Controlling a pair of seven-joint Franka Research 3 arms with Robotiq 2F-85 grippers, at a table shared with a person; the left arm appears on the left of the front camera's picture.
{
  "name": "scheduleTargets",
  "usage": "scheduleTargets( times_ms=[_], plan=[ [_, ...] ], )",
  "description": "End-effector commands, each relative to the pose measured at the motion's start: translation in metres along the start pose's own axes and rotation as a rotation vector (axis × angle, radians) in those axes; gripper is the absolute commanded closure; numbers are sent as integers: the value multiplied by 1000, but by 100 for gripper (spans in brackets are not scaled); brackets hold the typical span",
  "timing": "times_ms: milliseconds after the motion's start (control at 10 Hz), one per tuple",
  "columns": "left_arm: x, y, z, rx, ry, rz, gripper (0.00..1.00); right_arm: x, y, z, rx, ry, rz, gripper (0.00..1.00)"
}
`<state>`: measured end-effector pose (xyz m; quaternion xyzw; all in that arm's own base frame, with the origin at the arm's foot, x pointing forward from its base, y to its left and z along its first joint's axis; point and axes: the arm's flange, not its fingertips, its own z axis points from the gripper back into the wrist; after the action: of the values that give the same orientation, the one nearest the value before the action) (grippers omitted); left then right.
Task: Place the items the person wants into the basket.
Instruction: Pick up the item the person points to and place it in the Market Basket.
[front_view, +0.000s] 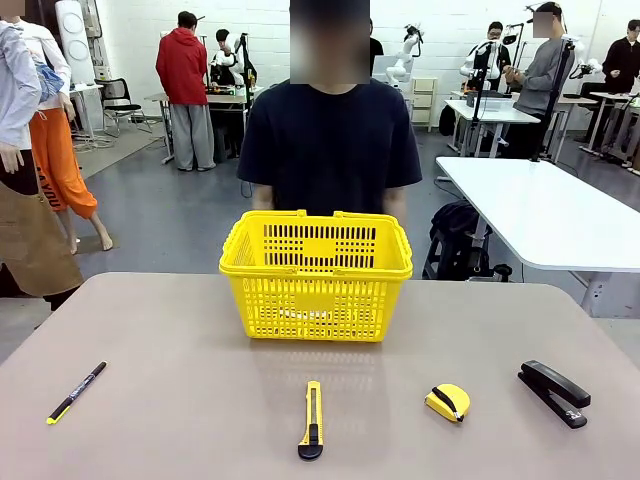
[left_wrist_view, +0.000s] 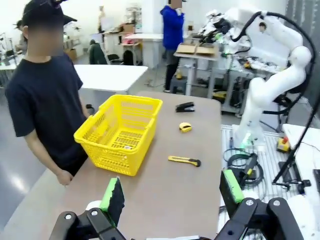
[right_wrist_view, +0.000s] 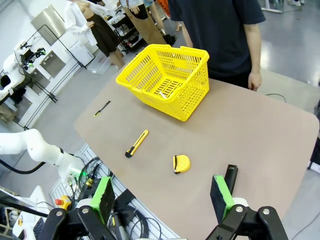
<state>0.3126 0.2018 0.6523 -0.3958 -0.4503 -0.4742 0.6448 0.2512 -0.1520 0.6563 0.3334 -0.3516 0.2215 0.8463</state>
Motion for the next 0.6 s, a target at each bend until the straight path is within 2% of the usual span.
scheduleTargets(
  times_ms=[0,300,500],
  plan=[
    [3,21,22,-106,25,9,0,0,-1,-1,10,-3,3,0],
    [-14,43,27,-3,132,44,0,0,-1,-1,10,-3,3,0],
    [-15,46,23,51,182,29,0,0,-1,-1,10,-3,3,0]
  ],
)
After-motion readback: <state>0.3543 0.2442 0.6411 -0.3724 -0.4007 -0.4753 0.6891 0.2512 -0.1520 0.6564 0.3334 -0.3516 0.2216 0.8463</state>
